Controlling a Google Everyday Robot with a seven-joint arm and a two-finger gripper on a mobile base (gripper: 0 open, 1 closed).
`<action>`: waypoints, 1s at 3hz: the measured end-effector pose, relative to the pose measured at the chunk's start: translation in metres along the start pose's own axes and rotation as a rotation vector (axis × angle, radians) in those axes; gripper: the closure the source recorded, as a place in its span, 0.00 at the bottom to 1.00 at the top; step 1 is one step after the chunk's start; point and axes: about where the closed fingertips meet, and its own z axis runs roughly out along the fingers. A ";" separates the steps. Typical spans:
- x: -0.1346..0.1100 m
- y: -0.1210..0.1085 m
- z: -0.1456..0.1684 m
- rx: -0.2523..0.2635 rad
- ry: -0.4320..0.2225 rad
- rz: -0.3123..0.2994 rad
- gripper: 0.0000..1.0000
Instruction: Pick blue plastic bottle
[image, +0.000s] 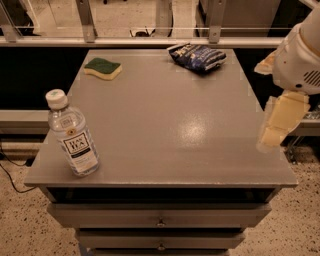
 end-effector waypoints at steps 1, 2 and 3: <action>-0.034 0.002 0.038 -0.036 -0.111 -0.024 0.00; -0.083 0.002 0.064 -0.076 -0.258 -0.046 0.00; -0.131 0.007 0.085 -0.124 -0.411 -0.046 0.00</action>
Offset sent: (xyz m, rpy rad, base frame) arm 0.0531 0.1481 -0.0532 0.4232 -0.0078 0.1956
